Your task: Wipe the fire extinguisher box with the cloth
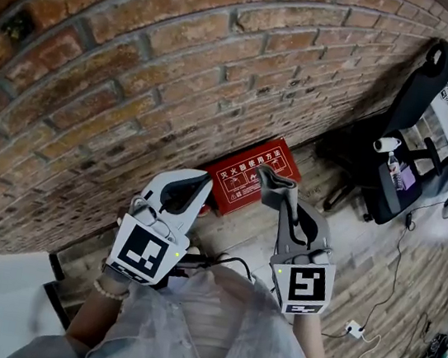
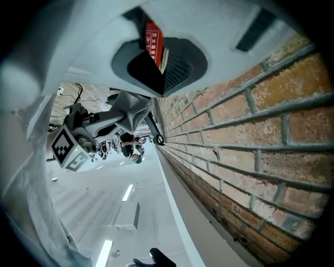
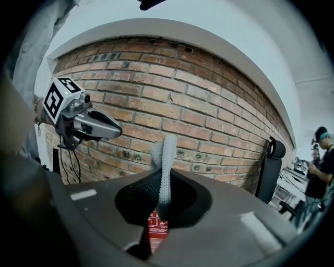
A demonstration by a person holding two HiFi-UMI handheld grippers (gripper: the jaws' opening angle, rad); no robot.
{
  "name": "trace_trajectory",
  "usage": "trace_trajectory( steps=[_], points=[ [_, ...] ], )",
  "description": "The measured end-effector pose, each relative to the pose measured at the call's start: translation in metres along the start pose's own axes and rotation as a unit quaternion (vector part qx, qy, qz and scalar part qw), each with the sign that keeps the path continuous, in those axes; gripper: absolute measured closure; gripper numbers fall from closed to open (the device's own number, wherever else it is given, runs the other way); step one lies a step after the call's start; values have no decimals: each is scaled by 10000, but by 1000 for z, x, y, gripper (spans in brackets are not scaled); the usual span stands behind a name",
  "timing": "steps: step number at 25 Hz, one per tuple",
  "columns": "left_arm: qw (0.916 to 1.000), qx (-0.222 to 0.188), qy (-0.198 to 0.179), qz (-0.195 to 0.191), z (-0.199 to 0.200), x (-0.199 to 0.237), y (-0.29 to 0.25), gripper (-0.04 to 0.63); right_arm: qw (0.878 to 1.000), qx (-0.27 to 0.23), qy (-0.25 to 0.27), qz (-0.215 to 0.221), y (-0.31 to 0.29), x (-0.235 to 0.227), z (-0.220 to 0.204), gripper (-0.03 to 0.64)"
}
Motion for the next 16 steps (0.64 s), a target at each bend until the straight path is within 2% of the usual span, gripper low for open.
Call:
trace_trajectory(
  steps=[16],
  points=[
    [10000,82,-27,-6,-3,3,-2,598,10000,39,66,27,-5,2,1,598]
  ],
)
Point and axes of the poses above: the fingertips, and each gripper's own axes: y backward along the fingers, x to its left, z out of its top, the point moved 7 cm from there along y, backward along the fingers, and after that the axes turned 10 degrees about z, right-handed, at the moved point
